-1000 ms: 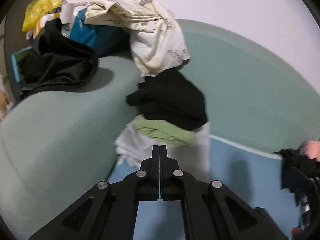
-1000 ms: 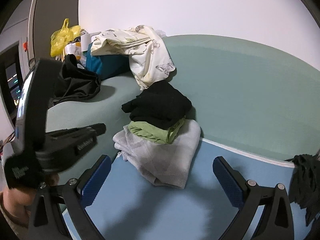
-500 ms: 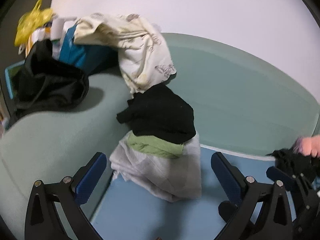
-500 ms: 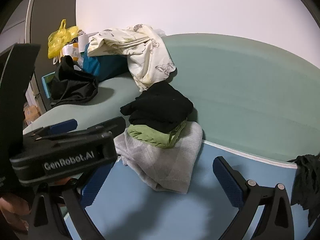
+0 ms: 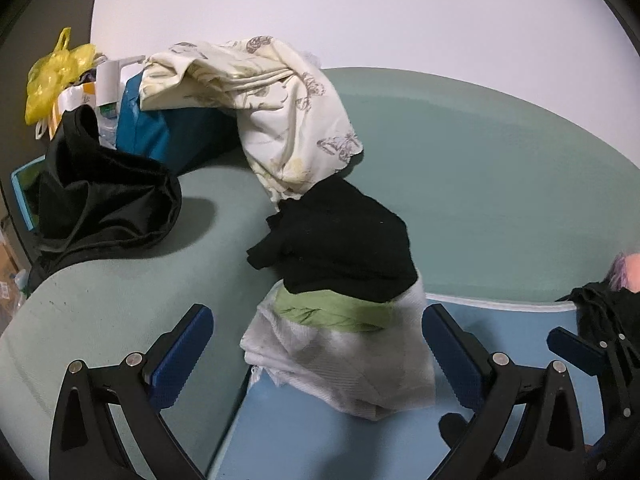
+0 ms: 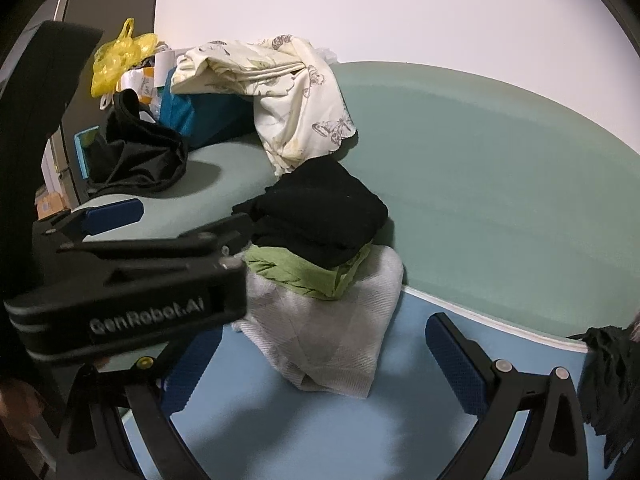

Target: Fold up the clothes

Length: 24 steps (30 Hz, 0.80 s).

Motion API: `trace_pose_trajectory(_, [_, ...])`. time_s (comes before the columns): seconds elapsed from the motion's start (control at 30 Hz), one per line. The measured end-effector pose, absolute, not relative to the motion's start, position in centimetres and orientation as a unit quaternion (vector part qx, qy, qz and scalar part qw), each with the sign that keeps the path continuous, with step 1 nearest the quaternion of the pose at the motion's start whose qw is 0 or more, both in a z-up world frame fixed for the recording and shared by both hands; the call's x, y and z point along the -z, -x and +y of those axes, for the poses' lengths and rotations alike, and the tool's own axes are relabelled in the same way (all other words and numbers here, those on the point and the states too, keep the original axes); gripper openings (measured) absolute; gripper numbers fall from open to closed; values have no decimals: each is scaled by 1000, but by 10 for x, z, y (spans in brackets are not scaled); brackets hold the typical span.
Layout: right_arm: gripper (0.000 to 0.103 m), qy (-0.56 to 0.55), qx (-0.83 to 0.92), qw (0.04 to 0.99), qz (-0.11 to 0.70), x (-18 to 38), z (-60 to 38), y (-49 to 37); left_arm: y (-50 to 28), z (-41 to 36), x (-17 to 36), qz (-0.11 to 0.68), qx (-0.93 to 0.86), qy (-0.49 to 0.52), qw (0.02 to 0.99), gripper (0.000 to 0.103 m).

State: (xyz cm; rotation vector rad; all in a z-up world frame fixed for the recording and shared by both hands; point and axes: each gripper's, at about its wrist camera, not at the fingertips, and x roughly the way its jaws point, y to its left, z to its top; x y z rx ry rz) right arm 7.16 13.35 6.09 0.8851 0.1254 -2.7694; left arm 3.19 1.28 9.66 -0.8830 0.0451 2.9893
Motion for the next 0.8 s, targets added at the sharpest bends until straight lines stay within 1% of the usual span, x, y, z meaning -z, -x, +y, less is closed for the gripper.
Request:
trace_pose_trajectory(0.27, [103,-305,945,103,60,-48,133,-62,-22,20,-83,22,-952,301,47,103])
trace_pose_trajectory(0.43, [103,-322,938,103,73,-41,132,-58,-19,29,-81,62,-940,335,3,103])
trace_pose_trajectory(0.63, [103,-313,941,114,64,-46,136,-67,-23,26,-80,41,-938,345,3,103])
trace_pose_trajectory(0.8, [103,-308,940,127,74,-48,130,-75,-20,25,-78,50,-934,354,-1,103])
